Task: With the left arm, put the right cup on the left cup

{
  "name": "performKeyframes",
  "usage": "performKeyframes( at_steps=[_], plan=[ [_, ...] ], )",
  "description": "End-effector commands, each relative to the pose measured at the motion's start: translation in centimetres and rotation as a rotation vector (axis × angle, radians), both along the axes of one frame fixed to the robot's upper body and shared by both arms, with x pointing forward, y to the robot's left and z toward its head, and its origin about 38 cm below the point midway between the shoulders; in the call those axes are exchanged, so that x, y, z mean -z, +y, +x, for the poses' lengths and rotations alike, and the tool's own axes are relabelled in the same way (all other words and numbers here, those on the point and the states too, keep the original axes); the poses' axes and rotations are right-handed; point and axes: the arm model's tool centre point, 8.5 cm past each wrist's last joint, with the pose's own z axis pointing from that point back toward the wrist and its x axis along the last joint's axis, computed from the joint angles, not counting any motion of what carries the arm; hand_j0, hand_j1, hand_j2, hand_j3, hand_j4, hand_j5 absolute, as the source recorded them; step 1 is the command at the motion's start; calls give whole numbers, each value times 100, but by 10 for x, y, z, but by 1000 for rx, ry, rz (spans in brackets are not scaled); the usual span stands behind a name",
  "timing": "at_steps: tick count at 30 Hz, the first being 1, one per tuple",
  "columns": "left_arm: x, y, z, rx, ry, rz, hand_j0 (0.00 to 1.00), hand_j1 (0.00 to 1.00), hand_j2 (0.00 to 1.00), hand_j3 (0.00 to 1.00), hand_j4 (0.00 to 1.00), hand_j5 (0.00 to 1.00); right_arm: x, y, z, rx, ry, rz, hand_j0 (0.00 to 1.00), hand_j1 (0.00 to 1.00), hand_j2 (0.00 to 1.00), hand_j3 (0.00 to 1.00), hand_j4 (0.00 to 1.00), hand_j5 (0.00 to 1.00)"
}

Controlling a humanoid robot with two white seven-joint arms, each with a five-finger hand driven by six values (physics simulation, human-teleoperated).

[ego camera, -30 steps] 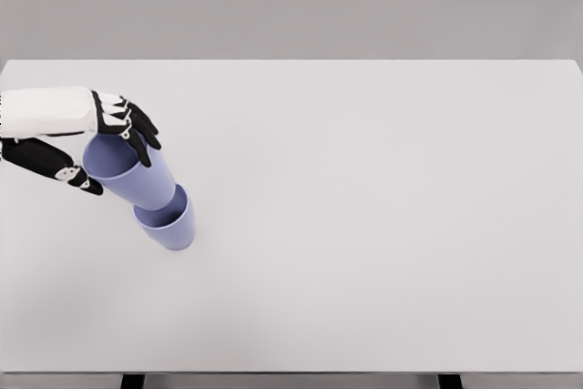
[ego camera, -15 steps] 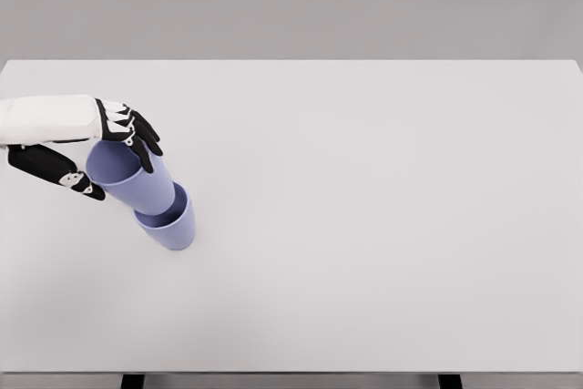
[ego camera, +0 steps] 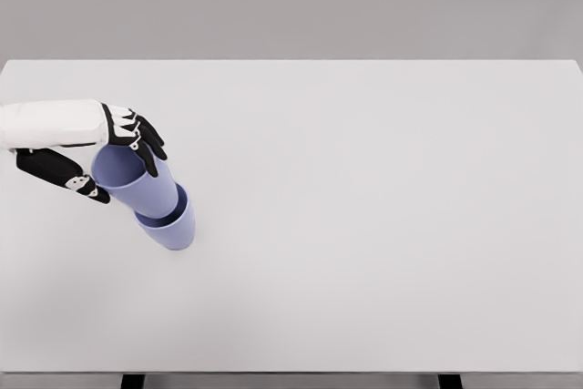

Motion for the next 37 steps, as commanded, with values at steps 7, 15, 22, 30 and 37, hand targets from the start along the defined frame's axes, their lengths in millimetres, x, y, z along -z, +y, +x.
performKeyframes(
  at_steps=[7, 15, 22, 30, 37],
  plan=[
    [2, -2, 1, 2, -2, 7, 64, 64, 64, 64, 64, 64, 0, 0, 0, -1, 0, 0, 100, 100, 100, 100, 100, 100],
    [0, 6, -1, -26, -18, -25, 93, 93, 93, 93, 93, 93, 0, 0, 0, -1, 0, 0, 100, 100, 100, 100, 100, 100],
    [-2, 10, -2, -35, -21, -21, 100, 100, 100, 100, 100, 100, 0, 0, 0, 1, 0, 0, 100, 100, 100, 100, 100, 100],
    [-26, 30, 17, -116, -53, -93, 100, 100, 100, 100, 100, 100, 0, 0, 0, -1, 0, 1, 100, 100, 100, 100, 100, 100],
    [-21, -40, 46, 24, -63, -241, 100, 100, 100, 100, 100, 100, 0, 0, 0, -1, 0, 0, 100, 100, 100, 100, 100, 100]
  ],
)
